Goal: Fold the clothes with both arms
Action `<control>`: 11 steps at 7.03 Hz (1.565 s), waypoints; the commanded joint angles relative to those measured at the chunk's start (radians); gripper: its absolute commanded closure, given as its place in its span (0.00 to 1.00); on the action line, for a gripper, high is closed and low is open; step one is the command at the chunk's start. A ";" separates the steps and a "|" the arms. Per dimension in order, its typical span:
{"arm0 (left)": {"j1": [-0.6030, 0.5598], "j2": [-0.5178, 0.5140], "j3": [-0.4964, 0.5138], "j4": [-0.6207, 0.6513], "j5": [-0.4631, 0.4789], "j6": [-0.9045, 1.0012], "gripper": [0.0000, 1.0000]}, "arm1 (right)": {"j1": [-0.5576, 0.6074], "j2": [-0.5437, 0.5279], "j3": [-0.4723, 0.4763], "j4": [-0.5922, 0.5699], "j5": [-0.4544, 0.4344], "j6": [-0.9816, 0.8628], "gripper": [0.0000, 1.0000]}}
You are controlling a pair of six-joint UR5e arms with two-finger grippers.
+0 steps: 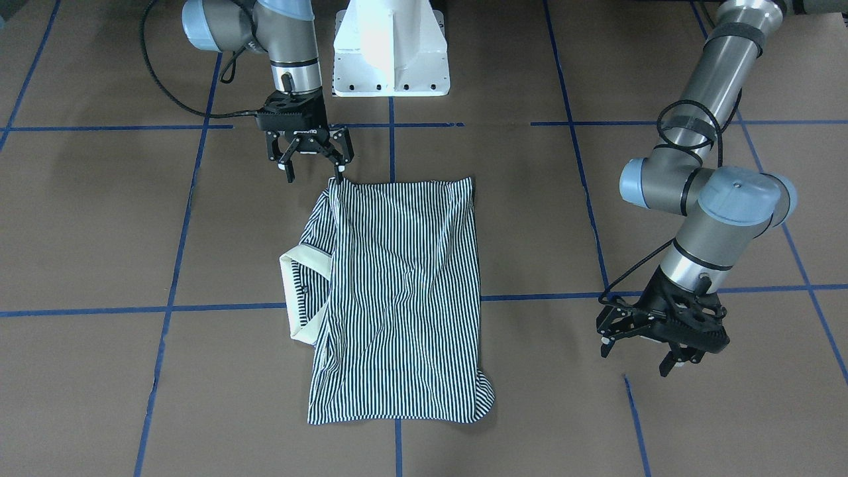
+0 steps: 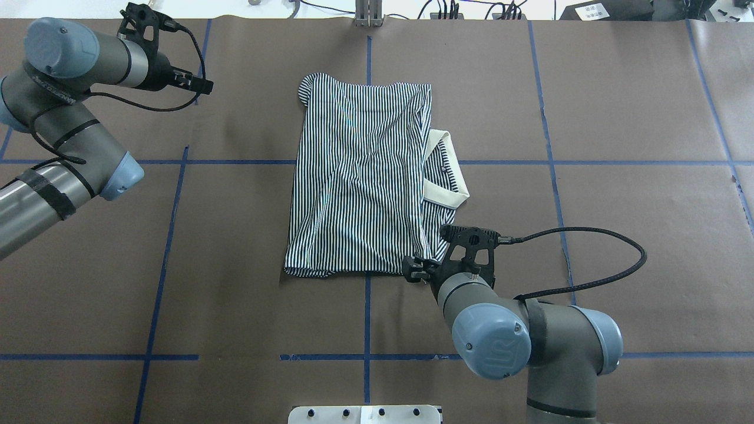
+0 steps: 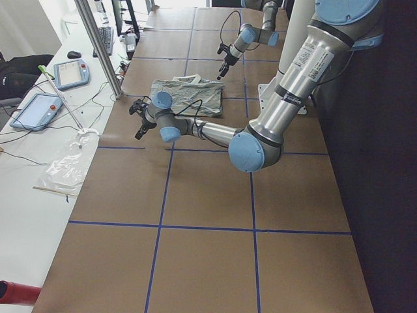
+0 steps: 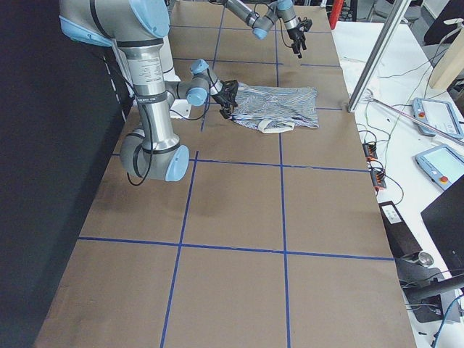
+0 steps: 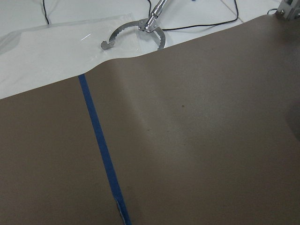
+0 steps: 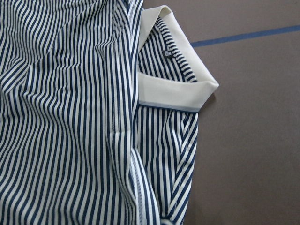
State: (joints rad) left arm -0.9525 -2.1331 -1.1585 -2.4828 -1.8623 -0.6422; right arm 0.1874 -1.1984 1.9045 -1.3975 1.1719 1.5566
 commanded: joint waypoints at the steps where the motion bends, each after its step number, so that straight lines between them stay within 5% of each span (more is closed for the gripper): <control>1: 0.006 0.001 -0.001 -0.001 0.000 -0.001 0.00 | -0.040 0.022 -0.007 0.002 -0.012 0.010 0.66; 3: 0.008 0.001 -0.001 -0.002 0.000 -0.001 0.00 | -0.039 0.034 -0.012 0.003 -0.018 0.017 0.85; 5: 0.008 0.001 -0.001 -0.002 0.000 -0.001 0.00 | -0.033 0.040 -0.021 0.002 -0.046 0.014 0.82; 7: 0.008 0.002 0.000 -0.002 0.000 -0.001 0.00 | -0.013 0.048 -0.057 0.000 -0.044 0.005 0.67; 11: 0.008 0.006 0.000 -0.002 0.000 0.001 0.00 | -0.011 0.063 -0.093 0.002 -0.044 0.016 0.66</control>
State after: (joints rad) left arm -0.9449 -2.1278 -1.1582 -2.4847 -1.8622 -0.6417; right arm 0.1765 -1.1461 1.8307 -1.3970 1.1275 1.5677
